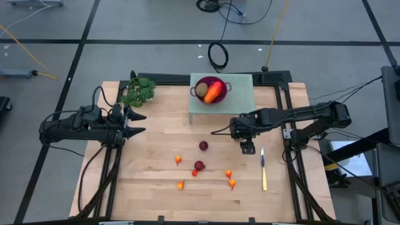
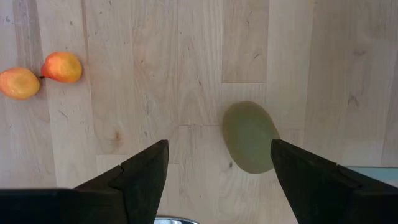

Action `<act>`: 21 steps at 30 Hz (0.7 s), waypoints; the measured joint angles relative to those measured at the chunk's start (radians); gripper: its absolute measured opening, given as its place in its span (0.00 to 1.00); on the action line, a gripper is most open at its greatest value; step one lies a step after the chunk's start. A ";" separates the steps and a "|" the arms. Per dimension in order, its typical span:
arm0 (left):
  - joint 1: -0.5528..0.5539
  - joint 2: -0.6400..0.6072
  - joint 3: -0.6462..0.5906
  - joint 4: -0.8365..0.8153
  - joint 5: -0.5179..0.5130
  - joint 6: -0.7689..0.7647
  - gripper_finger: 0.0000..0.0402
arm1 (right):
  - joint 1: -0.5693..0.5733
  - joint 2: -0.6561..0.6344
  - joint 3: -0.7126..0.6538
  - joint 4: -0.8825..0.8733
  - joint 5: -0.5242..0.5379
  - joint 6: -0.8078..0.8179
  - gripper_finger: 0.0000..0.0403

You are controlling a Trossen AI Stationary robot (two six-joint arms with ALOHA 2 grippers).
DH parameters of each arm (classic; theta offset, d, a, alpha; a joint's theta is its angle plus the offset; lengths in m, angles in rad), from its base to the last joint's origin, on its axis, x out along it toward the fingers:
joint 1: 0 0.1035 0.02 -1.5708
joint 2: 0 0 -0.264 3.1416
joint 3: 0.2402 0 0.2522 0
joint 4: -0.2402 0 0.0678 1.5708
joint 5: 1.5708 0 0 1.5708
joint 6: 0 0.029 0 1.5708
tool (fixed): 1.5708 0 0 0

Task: Pick & Place Fruit
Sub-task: Put the kiwi into the strainer bowl

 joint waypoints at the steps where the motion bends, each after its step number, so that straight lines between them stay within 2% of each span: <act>1: 0.000 0.000 0.000 0.000 0.000 0.000 0.68 | 0.000 0.000 0.000 0.000 0.000 0.000 0.69; 10: 0.000 0.000 0.000 0.001 0.000 0.001 0.68 | 0.000 0.000 0.000 0.031 0.001 0.000 0.69; 21: 0.000 0.000 0.000 0.001 0.000 0.002 0.68 | 0.000 0.000 0.000 0.301 0.000 0.004 0.69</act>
